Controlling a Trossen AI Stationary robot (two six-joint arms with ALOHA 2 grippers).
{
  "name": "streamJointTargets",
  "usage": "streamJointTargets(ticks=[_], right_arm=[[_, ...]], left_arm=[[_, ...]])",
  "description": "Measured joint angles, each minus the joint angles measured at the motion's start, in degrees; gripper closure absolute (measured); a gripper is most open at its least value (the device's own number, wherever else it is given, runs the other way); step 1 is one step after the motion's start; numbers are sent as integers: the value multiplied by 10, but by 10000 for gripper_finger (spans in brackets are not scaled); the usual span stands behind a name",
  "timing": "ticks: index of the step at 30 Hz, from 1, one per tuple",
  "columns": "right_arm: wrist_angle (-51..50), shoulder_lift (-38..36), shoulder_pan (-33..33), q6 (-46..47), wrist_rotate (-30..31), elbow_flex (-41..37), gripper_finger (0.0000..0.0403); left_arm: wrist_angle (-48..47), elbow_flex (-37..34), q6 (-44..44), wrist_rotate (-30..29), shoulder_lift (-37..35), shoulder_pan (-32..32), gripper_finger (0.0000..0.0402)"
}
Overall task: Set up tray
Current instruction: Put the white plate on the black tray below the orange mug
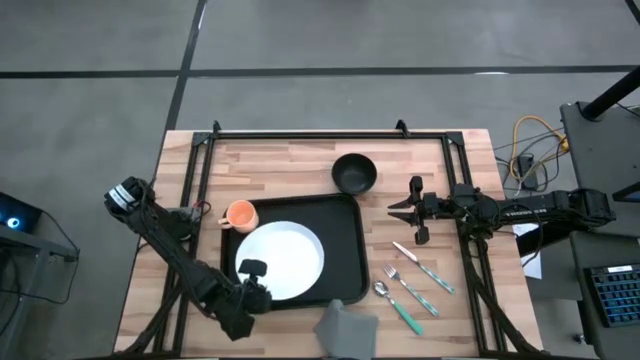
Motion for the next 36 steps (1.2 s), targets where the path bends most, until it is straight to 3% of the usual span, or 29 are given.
streamJointTargets(ticks=[10,22,36], right_arm=[[-2,0,0,0,0,0,335],[-9,0,0,0,0,0,335],[-13,0,0,0,15,0,335]], left_arm=[[11,-44,-88,53,0,-4,401],[44,-52,-101,106,0,-7,401],[45,-56,-119,113,0,-7,401]])
